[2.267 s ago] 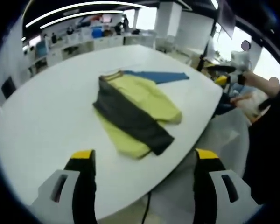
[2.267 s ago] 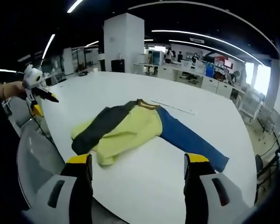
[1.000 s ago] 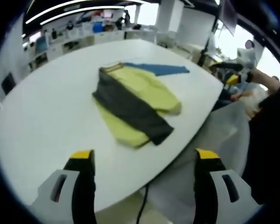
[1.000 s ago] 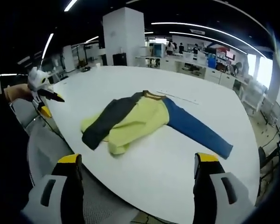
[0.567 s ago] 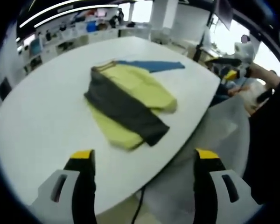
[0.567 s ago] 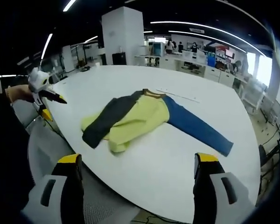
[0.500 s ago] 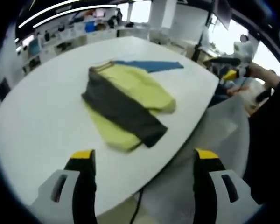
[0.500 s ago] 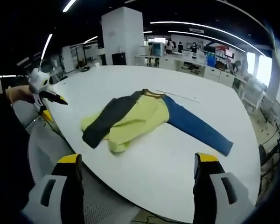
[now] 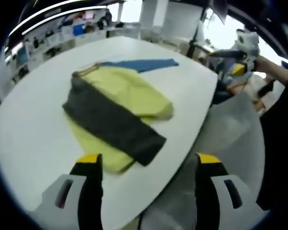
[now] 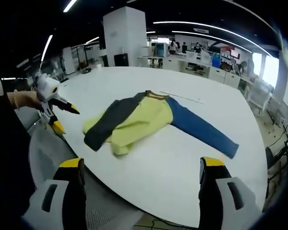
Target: Fold the garment on the visible template until the final outline fits inside the template.
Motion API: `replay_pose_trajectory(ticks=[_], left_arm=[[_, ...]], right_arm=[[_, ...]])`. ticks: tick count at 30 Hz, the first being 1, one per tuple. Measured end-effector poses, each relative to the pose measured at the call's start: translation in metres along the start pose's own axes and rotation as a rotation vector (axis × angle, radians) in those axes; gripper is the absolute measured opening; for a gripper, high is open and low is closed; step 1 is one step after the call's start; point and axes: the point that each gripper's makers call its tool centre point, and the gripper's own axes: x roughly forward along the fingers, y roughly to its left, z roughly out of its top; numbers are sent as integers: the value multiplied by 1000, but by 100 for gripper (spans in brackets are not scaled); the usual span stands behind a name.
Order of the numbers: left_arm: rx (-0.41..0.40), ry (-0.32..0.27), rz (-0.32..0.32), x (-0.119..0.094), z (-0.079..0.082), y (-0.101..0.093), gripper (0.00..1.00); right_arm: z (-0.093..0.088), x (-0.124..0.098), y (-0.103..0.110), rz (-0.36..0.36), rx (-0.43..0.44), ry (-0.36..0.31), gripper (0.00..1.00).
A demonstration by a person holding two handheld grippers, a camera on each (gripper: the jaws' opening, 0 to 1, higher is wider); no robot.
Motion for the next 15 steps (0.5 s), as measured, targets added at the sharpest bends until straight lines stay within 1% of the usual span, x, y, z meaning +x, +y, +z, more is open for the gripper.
replay_pose_trajectory(ticks=[7, 10, 12, 15], left_arm=[[37, 28, -41, 25, 0, -9, 71], [62, 43, -42, 35, -3, -10, 71], [93, 59, -40, 41, -5, -10, 70], [99, 62, -52, 47, -5, -12, 68]], right_arm=[[-2, 0, -4, -2, 4, 6, 100], [-3, 1, -4, -1, 7, 7, 100], [-4, 1, -4, -1, 6, 9, 100], [-4, 1, -4, -2, 9, 8, 100]])
